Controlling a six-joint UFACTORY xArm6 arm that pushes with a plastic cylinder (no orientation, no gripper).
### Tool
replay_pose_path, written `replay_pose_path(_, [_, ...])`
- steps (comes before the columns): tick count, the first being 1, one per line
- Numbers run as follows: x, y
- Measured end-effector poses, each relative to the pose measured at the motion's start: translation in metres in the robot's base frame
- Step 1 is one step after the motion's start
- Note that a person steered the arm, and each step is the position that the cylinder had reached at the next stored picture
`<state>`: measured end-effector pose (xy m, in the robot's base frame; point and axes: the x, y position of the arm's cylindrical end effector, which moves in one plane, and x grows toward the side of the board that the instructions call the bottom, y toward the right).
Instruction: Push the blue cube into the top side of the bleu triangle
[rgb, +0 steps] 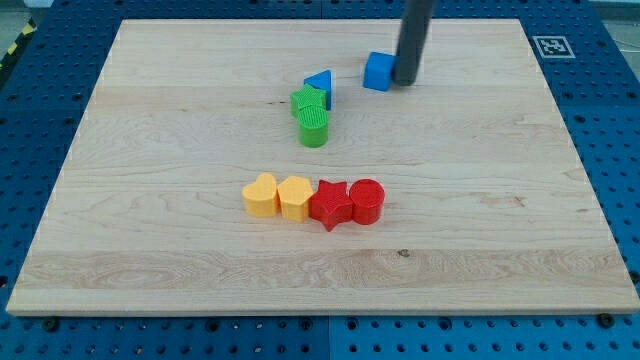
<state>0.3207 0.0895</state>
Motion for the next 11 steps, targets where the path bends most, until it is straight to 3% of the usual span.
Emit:
replay_pose_path(2, [-0.012,-0.049])
replay_pose_path(4, [-0.067,-0.045])
replay_pose_path(11, [-0.051,-0.094])
